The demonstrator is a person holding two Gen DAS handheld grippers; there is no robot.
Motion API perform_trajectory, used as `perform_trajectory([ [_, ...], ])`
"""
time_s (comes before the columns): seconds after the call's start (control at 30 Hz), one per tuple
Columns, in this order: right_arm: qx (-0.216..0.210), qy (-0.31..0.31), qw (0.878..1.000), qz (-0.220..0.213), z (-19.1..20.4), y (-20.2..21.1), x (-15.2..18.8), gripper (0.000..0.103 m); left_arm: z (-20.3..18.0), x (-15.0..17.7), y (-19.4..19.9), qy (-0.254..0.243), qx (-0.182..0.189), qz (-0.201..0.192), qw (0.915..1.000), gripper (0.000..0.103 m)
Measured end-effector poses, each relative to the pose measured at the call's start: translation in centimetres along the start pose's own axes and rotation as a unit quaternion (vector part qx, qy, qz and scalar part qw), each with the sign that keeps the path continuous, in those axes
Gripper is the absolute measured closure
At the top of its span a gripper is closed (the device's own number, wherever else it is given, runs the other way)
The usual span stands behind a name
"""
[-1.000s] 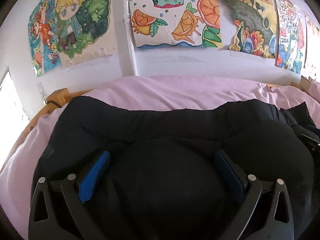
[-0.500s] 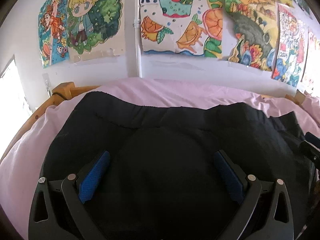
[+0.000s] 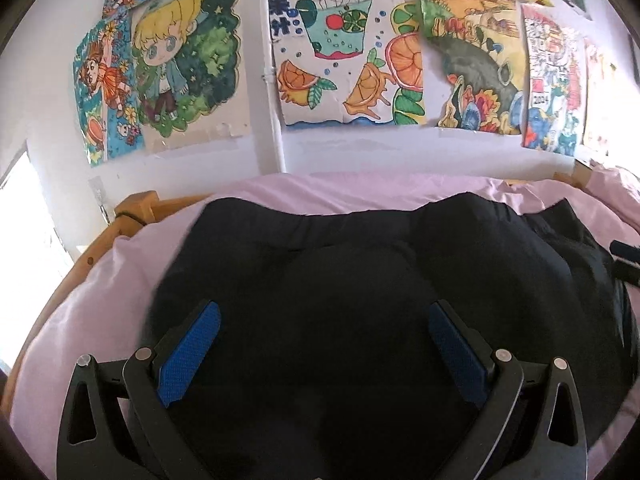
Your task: Fold large clothes
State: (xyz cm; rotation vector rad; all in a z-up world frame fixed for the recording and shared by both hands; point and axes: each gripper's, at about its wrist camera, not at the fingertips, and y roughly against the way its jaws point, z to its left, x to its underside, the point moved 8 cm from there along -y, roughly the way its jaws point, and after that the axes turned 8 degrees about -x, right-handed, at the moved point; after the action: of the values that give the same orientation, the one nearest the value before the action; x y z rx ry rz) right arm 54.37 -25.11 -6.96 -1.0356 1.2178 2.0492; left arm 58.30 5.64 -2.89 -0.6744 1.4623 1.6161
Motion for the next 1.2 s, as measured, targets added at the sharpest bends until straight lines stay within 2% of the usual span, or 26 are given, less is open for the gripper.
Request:
perform_trajectory([
  [0.17, -0.041, -0.058, 0.997, 0.016, -3.8, 1.2, 1.5, 0.0, 3.2, 1.7, 0.4, -0.003, -0.023, 0.03, 0.9993, 0.001],
  [0.27, -0.048, -0.09, 0.995, 0.021, -5.3, 1.1, 2.4, 0.0, 5.1, 2.9, 0.1, 0.028, -0.017, 0.063, 0.9974, 0.001],
  [0.4, -0.059, -0.122, 0.989, 0.055, -6.9, 0.0, 4.0, 0.0, 8.1, 4.1, 0.3, 0.071, -0.03, 0.108, 0.9911, 0.001],
  [0.5, -0.096, -0.147, 0.982, 0.07, -7.4, -0.8, 5.0, 0.0, 10.1, 4.8, 0.9, 0.09, -0.028, 0.124, 0.9878, 0.001],
  [0.57, -0.134, -0.165, 0.974, 0.077, -7.6, -1.1, 5.2, 0.0, 10.9, 5.4, 1.2, 0.106, 0.002, 0.137, 0.985, 0.001],
  [0.63, -0.154, -0.172, 0.97, 0.081, -7.7, -1.4, 5.4, 0.0, 11.3, 5.9, 1.2, 0.119, 0.044, 0.148, 0.9808, 0.001],
  [0.77, -0.169, -0.172, 0.966, 0.089, -7.9, -1.8, 5.9, 0.0, 10.8, 5.9, 1.2, 0.115, 0.114, 0.14, 0.9767, 0.001],
  [0.93, -0.173, -0.17, 0.966, 0.086, -7.9, -1.8, 6.2, 0.0, 9.6, 5.4, 0.7, 0.07, 0.157, 0.136, 0.9756, 0.001],
  [1.07, -0.174, -0.168, 0.967, 0.083, -7.8, -1.7, 6.4, 0.0, 8.8, 5.6, -0.6, 0.04, 0.177, 0.158, 0.9706, 0.001],
  [1.2, -0.189, -0.166, 0.964, 0.085, -7.5, -1.6, 6.5, 0.0, 8.2, 6.2, -1.9, 0.024, 0.219, 0.192, 0.9563, 0.001],
])
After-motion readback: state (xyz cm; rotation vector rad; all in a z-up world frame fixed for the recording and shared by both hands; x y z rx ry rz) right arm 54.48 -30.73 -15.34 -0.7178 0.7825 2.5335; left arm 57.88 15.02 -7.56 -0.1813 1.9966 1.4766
